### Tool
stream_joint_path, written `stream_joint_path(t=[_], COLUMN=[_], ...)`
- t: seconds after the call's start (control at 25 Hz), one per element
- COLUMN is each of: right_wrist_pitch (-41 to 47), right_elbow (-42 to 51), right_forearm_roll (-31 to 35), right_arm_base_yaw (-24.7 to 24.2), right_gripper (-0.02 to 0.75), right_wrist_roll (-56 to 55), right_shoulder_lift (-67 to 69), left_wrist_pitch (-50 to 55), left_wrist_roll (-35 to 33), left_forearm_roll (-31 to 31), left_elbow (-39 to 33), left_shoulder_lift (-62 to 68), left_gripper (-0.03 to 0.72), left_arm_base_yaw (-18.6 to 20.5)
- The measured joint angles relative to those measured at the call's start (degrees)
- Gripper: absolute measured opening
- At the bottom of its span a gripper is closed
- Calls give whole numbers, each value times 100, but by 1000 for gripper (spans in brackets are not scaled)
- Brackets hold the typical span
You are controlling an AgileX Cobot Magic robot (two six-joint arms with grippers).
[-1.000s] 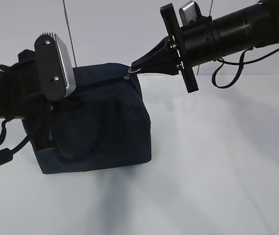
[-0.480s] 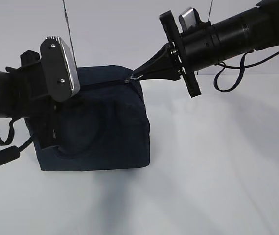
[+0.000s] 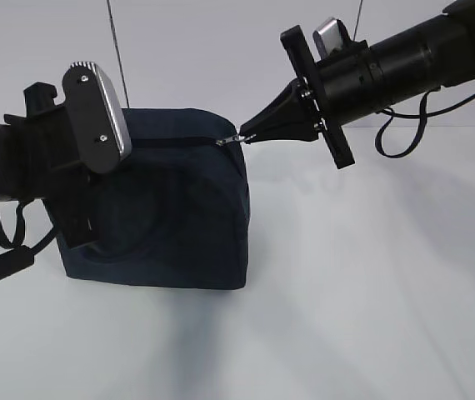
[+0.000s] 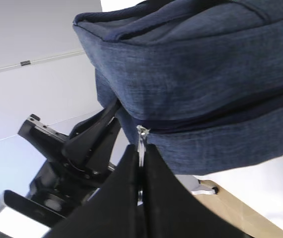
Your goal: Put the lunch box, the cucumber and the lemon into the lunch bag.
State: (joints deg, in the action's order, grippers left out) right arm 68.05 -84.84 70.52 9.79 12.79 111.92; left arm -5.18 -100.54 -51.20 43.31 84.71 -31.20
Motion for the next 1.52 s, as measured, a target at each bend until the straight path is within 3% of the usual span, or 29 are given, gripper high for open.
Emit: stream_joint_path(t=[0.24, 0.56, 1.52], right_wrist_pitch=[0, 32, 43], right_elbow=[-13, -13, -39], right_forearm_roll=[-835, -1469, -1643], right_arm_base_yaw=[-30, -30, -34], right_gripper=[8, 8, 8], right_wrist_roll=[-156, -182, 361], right_shoulder_lift=[0, 65, 851], left_wrist_pitch=[-141, -211, -211], left_wrist_roll=[0, 0, 0], left_forearm_roll=[0, 0, 0], left_elbow=[-23, -23, -32], left_shoulder_lift=[31, 91, 94], left_gripper=[-3, -3, -3], left_arm_base_yaw=[0, 0, 0])
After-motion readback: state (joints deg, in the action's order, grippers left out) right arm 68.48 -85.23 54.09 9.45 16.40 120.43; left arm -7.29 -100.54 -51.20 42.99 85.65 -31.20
